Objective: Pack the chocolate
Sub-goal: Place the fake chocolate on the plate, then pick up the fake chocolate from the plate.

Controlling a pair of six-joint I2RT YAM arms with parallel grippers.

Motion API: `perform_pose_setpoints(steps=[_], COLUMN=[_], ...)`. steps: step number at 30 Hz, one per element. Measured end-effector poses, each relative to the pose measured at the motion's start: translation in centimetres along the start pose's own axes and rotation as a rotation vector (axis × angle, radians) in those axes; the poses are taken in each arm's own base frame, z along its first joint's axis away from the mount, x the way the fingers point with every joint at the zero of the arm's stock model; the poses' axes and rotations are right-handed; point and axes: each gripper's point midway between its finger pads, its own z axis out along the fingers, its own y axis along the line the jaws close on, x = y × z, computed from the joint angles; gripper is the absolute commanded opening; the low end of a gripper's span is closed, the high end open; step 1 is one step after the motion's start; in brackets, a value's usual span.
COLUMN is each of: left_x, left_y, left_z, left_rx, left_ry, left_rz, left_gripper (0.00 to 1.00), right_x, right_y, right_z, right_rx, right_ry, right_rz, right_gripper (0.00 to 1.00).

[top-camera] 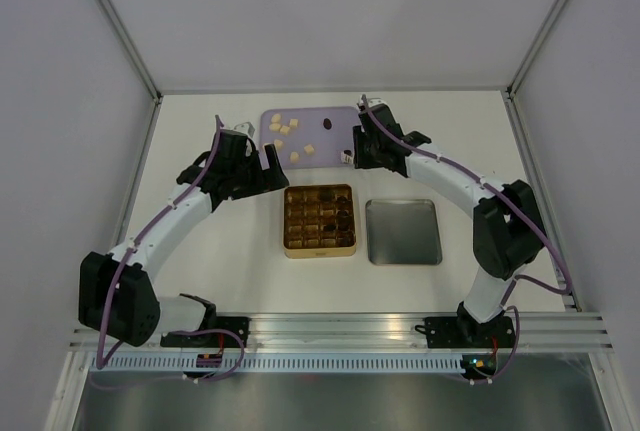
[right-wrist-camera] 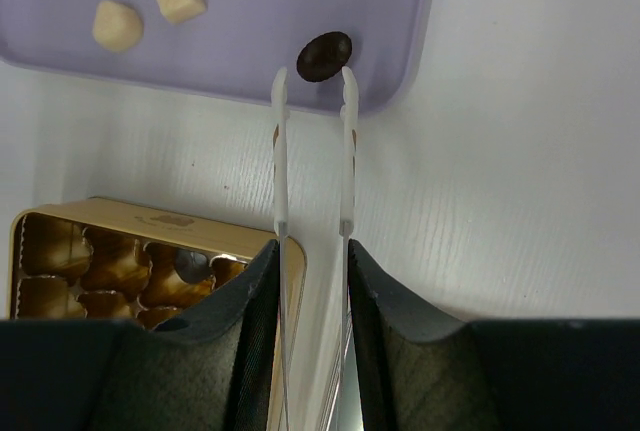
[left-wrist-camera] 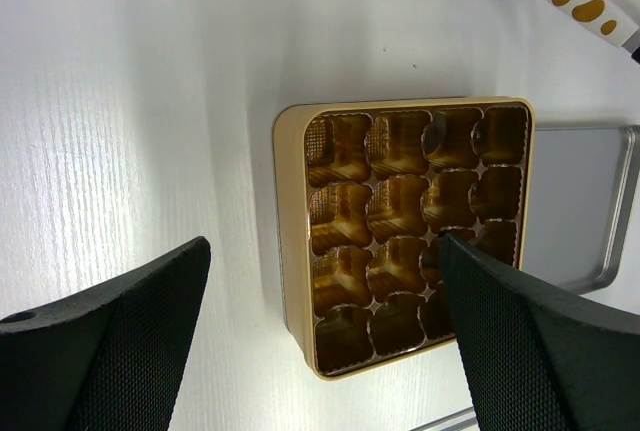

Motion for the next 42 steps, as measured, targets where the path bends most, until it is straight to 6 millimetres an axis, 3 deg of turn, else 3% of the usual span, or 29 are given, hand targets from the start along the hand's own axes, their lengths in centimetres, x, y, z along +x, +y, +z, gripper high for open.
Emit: perform_pose_setpoints(steps=[12,19,24,30,42], left_x=[-0.2,-0.3,-0.3,-0.3,-0.3], left_y=[-0.2,-0.2,-0.2,-0.2,-0.2], left_z=[-0.3,-0.4,-0.4,-0.5,-0.5], left_rx=[0.006,0.007,0.007,0.008,0.008], left_ry=[-0.011,-0.013,-0.015,-0.016,-0.016], left_rz=[0.001,0.001,0.001,0.002,0.002], left_gripper=[1.0,1.0,1.0,1.0,1.0], right_x=[-3.2,-7.7,-9.1,-8.4,-8.8], right_y=[1.1,3.4,4.2,3.9,3.1], right_z=[-1.9,1.8,5.0,7.8,10.9], right_rx=[-0.005,-0.017,-0.01,0.005,0.029], right_ry=[0.016,0.019,0.038,0.062,0.019], right_rz=[-0.017,-0.052,-0.072,-0.075,-0.062], right_gripper=[0.39,0.39,0.39,0.41,0.4])
